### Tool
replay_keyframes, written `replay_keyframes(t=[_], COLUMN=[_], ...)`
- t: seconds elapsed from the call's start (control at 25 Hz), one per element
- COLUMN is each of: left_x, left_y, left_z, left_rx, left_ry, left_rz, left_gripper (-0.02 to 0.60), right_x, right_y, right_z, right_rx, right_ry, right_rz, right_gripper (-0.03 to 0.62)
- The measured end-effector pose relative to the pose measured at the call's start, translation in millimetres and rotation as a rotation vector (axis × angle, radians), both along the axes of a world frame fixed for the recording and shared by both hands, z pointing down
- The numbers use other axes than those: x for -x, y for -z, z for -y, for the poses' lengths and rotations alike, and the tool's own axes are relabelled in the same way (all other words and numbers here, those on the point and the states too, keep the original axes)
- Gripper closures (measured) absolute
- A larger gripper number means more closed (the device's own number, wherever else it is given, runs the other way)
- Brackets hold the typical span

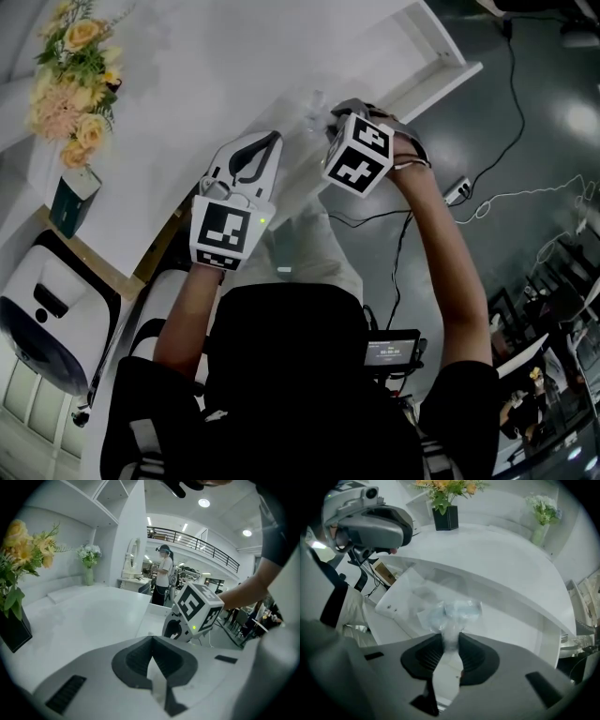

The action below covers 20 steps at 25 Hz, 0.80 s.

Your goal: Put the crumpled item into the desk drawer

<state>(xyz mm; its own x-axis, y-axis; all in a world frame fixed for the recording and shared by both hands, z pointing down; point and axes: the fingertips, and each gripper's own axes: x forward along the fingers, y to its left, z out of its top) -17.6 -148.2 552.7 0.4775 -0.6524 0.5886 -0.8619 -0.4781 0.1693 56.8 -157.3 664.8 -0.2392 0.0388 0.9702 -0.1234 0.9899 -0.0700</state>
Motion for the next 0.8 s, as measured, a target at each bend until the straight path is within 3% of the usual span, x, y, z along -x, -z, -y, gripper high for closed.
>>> replay_keyframes(t=[0.28, 0.8], left_x=[0.7, 4.1], left_y=[-0.9, -7.3], left_z=[-2.0, -6.0], left_rx=[-0.004, 0.010], left_ry=[0.014, 0.032], left_rz=[0.008, 0.009], left_gripper=[0.575, 0.575], right_x=[0.5, 2.0], right_y=[-14.8, -40.7], right_z=[3.4, 10.8], right_rx=[-0.007, -0.003], right_ry=[0.054, 0.068], right_rz=[-0.041, -0.096], right_gripper=[0.508, 0.505])
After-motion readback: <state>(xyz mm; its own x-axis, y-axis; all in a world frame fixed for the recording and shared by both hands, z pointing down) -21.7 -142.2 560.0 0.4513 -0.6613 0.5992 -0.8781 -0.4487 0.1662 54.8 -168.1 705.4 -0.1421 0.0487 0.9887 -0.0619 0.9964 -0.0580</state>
